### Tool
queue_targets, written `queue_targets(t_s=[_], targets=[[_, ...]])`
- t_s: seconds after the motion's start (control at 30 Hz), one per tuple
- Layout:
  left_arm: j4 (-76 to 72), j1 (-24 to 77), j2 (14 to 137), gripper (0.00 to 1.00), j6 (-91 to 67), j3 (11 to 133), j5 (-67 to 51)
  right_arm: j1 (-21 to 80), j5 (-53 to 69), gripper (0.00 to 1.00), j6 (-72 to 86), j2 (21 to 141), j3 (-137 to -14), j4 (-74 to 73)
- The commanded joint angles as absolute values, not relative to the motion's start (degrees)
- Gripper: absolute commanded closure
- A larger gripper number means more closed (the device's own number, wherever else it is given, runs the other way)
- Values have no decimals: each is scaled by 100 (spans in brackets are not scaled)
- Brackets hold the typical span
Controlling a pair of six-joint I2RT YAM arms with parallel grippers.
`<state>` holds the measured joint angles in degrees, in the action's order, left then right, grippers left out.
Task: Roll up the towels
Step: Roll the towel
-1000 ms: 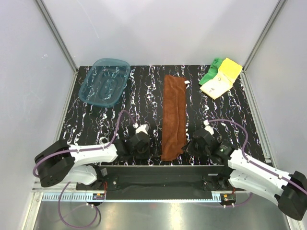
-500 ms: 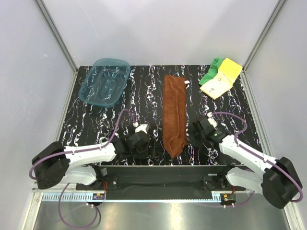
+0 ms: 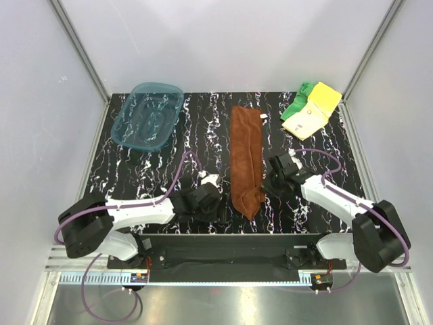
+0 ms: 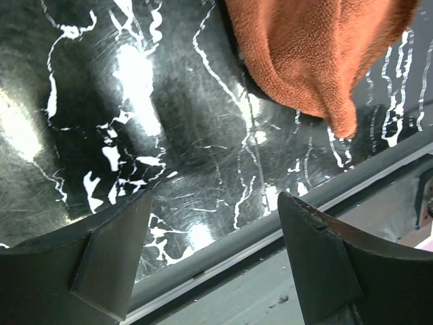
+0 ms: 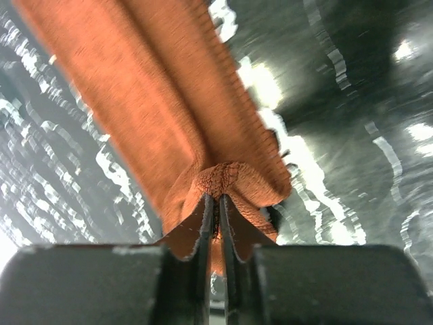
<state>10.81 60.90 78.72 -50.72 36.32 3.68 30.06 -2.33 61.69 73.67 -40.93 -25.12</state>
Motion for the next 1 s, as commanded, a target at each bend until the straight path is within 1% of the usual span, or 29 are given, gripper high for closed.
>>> queue_targets(t_s=[0.0,0.07,0.13,0.2,0.3,0.33,0.4,0.43,0.47,0.53,0.57,0.63,0.73,0.83,0.97], targets=[[923,6117,7814,19,-4983,3788,422,2717,-588,90,6003,7392,-4009,-2471],[914,6117,7805,19,-4983,3753,422,2444,-571,91,5916,7452,-3903,-2304],[923,6117,7813,20,-4983,3744,387,2356,-457,86,5784,7602,-3937,-2145],[888,6117,7814,20,-4975,3735,369,2347,-344,74,5617,7909,-4095,-2110],[879,6126,7831,20,-4966,3753,387,2347,-89,61,5528,8269,-4131,-1882],[879,6117,7848,20,-4966,3762,395,2347,-27,53,5520,8323,-4113,-1794],[853,6117,7884,20,-4966,3753,396,2347,-18,40,5502,8446,-4078,-1670],[835,6117,7892,20,-4966,3744,387,2347,-18,31,5502,8464,-4087,-1653],[826,6117,7919,20,-4966,3744,369,2355,-18,27,5441,8464,-4122,-1722],[817,6117,7928,20,-4966,3735,360,2347,-61,23,5397,8368,-4148,-1828],[817,6117,7928,20,-4966,3727,360,2355,-114,19,5353,8184,-4140,-1872],[791,6117,7910,20,-4966,3674,360,2355,-263,16,5300,7955,-4113,-2039],[774,6117,7901,20,-4966,3648,360,2347,-387,15,5238,7411,-4043,-2293],[765,6117,7910,20,-4966,3639,369,2355,-238,13,5046,6848,-3807,-2347],[721,6117,7893,20,-4992,3595,378,2416,219,12,5141,6286,-2930,-2197]])
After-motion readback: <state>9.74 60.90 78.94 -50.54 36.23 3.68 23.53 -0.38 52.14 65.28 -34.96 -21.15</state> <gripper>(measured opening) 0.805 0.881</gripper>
